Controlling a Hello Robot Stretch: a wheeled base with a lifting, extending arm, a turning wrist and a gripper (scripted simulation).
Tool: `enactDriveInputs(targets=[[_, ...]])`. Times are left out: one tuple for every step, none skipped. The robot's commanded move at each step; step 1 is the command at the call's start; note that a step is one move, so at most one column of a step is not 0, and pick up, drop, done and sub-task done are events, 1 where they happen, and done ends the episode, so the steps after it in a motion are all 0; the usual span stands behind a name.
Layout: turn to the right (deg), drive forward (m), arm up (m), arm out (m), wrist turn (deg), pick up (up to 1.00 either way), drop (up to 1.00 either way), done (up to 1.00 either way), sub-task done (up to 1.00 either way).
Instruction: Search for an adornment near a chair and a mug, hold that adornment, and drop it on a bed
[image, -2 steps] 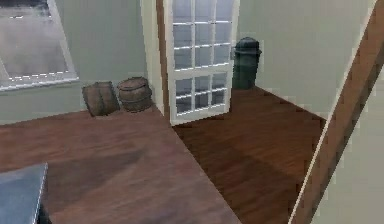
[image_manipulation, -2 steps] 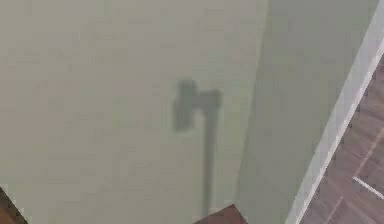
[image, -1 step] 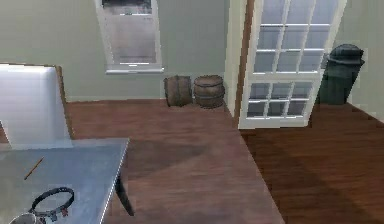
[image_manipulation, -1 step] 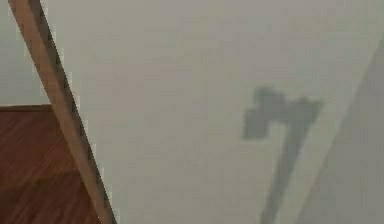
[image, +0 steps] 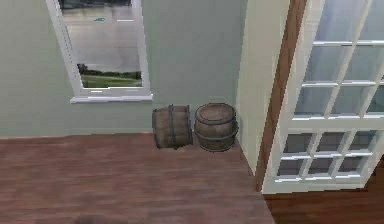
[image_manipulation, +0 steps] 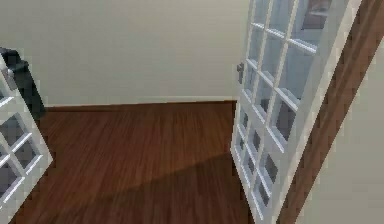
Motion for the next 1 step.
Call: enactDriveInputs(targets=[[0.0,0.20,0.00,0.00,0.0,0.00,0.00,0.00,0.00]])
